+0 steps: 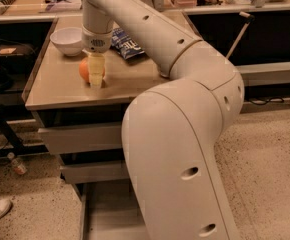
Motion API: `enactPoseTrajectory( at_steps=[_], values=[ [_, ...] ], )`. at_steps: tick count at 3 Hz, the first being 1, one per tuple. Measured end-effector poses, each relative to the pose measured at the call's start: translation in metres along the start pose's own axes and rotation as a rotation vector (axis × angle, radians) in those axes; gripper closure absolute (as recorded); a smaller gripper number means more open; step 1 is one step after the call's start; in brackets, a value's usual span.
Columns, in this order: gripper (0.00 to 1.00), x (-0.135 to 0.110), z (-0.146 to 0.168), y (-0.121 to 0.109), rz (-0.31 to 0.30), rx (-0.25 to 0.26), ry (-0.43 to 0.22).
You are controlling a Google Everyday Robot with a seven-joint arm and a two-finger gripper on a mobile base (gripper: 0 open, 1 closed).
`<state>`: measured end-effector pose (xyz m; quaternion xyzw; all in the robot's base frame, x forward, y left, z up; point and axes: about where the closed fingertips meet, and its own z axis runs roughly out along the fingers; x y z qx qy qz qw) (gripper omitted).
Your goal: Place orange into bottom drawer
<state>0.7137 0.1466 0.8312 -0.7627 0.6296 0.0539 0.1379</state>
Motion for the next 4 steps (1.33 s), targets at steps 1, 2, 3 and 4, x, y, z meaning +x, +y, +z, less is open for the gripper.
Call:
enactPoseTrajectory(
  at_steps=[1, 2, 3, 4],
  values=[
    [0.19, 0.0000, 0.0000, 0.0000, 0.000, 0.000, 0.000],
    [0.42, 0.0000, 0.0000, 0.0000, 0.000, 0.000, 0.000],
    [0.65, 0.0000, 0.0000, 0.0000, 0.000, 0.000, 0.000],
    [0.89, 0.0000, 0.0000, 0.0000, 0.000, 0.000, 0.000]
  ],
)
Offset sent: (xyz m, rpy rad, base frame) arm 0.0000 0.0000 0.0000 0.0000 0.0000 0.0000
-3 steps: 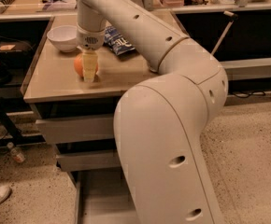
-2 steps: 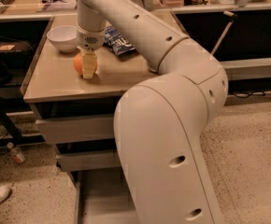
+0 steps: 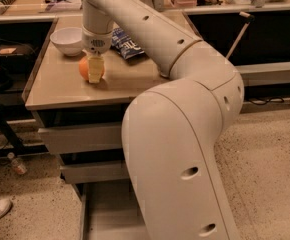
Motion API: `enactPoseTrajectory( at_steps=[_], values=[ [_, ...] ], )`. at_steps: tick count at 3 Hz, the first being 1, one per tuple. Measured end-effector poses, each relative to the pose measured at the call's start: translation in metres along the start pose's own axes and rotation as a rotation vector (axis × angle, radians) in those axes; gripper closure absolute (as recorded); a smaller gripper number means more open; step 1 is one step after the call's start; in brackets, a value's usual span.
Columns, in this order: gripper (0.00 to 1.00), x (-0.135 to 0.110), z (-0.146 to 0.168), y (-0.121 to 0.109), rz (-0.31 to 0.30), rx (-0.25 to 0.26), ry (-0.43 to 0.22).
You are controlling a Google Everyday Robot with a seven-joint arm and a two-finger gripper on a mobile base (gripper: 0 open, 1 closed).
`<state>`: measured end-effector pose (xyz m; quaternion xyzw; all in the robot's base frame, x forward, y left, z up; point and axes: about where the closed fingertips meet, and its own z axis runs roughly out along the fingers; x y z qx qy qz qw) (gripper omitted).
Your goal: Place orange into bottom drawer
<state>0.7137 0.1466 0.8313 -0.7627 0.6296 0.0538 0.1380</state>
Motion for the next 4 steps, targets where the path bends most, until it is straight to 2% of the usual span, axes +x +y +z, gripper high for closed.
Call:
enactPoseTrajectory(
  at_steps=[1, 2, 3, 4],
  values=[
    [1.00, -0.007, -0.027, 0.003, -0.026, 0.066, 0.029],
    [1.00, -0.005, -0.060, 0.031, -0.014, 0.120, 0.067],
    [1.00, 0.005, -0.079, 0.082, 0.049, 0.120, 0.087],
    [1.00, 0.026, -0.061, 0.147, 0.125, 0.042, 0.104]
  ],
)
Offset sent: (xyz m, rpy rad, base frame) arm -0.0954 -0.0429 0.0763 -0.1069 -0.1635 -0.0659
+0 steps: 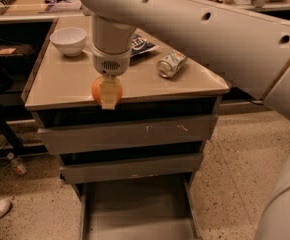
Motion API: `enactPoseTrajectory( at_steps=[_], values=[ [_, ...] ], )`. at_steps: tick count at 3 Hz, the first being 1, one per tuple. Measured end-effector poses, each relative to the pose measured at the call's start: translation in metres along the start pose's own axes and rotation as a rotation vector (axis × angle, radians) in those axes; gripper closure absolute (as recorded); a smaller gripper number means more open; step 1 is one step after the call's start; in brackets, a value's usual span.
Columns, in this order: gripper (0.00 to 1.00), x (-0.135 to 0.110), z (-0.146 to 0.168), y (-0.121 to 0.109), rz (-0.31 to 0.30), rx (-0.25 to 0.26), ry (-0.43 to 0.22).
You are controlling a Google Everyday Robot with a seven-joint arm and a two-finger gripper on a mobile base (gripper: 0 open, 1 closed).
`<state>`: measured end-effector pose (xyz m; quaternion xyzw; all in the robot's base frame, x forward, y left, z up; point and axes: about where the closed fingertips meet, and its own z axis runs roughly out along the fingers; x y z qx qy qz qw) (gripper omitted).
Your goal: Place orange into bottom drawer
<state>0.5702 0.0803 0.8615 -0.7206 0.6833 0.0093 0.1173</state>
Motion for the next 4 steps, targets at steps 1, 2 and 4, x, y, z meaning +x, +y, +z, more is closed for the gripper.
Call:
enactPoseTrajectory(
  at_steps=[1, 2, 4],
  values=[
    [1.00, -0.001, -0.002, -0.002, -0.001, 0.004, -0.003],
    [1.00, 0.006, 0.024, 0.026, 0.050, -0.053, -0.011],
    [1.00, 0.040, 0.140, 0.118, 0.218, -0.294, -0.022]
  ],
)
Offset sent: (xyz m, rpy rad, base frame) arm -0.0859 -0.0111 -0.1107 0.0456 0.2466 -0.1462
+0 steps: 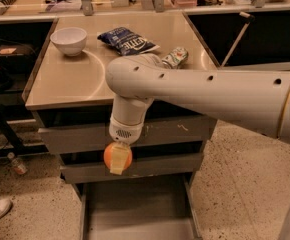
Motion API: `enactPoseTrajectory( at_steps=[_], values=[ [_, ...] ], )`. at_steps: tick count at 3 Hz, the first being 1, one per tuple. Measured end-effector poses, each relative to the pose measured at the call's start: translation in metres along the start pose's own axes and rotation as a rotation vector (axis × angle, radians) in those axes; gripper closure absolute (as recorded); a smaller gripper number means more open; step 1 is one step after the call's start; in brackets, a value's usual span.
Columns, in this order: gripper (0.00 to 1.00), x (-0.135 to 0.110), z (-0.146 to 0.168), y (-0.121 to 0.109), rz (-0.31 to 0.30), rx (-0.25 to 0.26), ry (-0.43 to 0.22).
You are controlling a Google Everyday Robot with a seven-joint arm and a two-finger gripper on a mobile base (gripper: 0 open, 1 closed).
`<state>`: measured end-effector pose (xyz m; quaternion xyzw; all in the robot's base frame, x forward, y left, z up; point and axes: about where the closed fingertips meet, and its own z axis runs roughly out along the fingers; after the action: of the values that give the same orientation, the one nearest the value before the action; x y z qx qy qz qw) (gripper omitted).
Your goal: Place orange into bottom drawer
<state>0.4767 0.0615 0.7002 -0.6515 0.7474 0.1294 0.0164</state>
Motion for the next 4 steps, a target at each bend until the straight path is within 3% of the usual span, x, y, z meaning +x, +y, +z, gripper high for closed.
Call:
enactPoseTrajectory(
  at_steps=[1, 2, 4],
  values=[
    [1.00, 0.000, 0.000, 0.000, 0.000, 0.000, 0.000],
    [1.00, 0.009, 0.031, 0.010, 0.022, -0.035, -0.011],
    [1.00, 0.073, 0.151, 0.021, 0.259, -0.124, -0.047]
  ],
)
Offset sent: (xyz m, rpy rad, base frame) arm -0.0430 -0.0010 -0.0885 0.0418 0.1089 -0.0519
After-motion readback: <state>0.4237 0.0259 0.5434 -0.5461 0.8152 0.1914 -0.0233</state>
